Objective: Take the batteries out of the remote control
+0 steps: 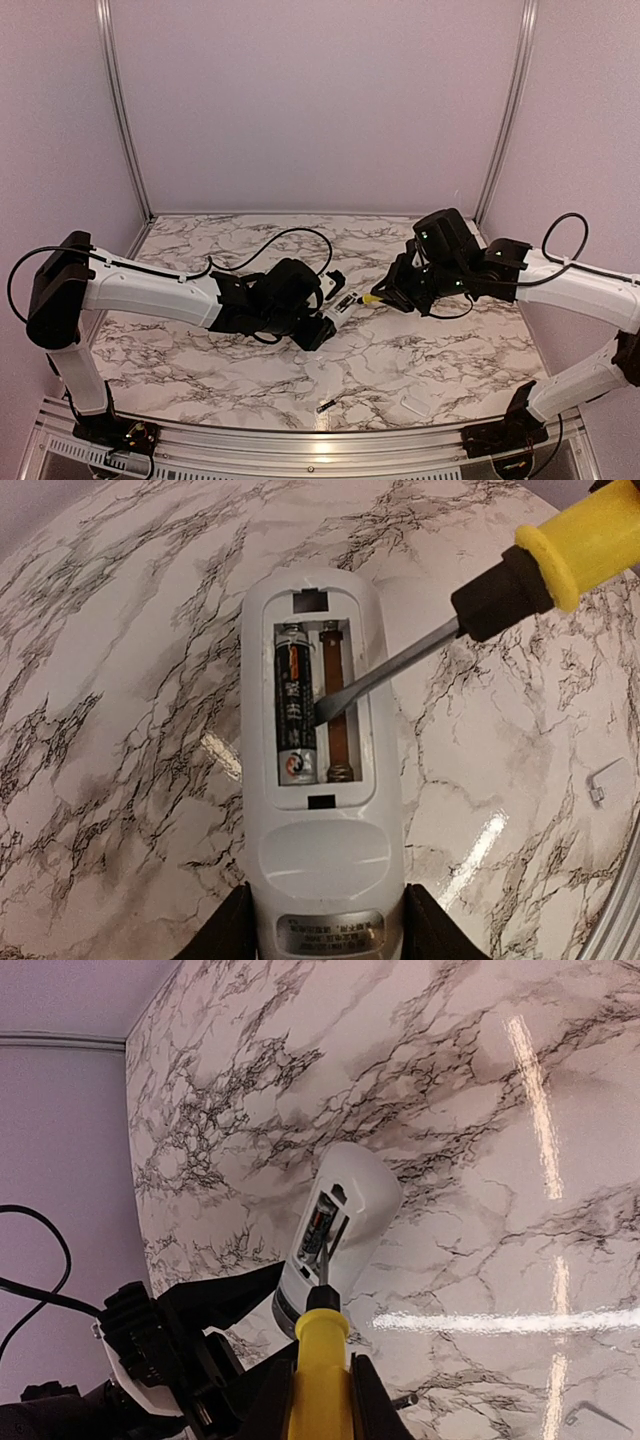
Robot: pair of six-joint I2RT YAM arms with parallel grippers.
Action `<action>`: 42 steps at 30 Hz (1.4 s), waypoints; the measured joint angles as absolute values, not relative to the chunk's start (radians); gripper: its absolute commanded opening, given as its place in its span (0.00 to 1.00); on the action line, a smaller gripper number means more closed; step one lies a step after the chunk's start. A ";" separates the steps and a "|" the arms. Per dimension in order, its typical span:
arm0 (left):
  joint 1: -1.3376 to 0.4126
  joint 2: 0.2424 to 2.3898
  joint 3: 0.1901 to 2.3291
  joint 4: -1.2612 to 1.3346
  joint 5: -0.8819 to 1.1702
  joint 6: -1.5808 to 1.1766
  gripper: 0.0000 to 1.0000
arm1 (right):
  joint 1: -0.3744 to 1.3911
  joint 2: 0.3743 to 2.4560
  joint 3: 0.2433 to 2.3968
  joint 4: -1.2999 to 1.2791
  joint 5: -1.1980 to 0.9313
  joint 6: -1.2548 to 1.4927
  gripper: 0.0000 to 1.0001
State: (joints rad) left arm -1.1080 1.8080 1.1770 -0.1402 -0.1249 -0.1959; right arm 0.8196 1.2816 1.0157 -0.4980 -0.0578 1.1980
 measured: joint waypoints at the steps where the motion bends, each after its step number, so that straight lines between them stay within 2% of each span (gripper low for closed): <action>1: -1.108 1.808 1.177 -0.140 -0.125 -0.197 0.00 | 0.819 1.276 1.007 -0.490 -0.059 1.200 0.00; 26: -1.114 1.807 1.176 -0.130 -0.094 -0.225 0.00 | 0.809 1.175 0.867 -0.391 -0.070 1.268 0.00; 42: -1.114 1.807 1.176 -0.149 -0.125 -0.224 0.00 | 0.808 1.287 0.953 -0.453 -0.064 1.311 0.00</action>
State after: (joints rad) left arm -1.1145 1.8072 1.1763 -0.1486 -0.1249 -0.2237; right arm 0.8082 1.2873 0.9535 -0.4530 -0.0643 1.3106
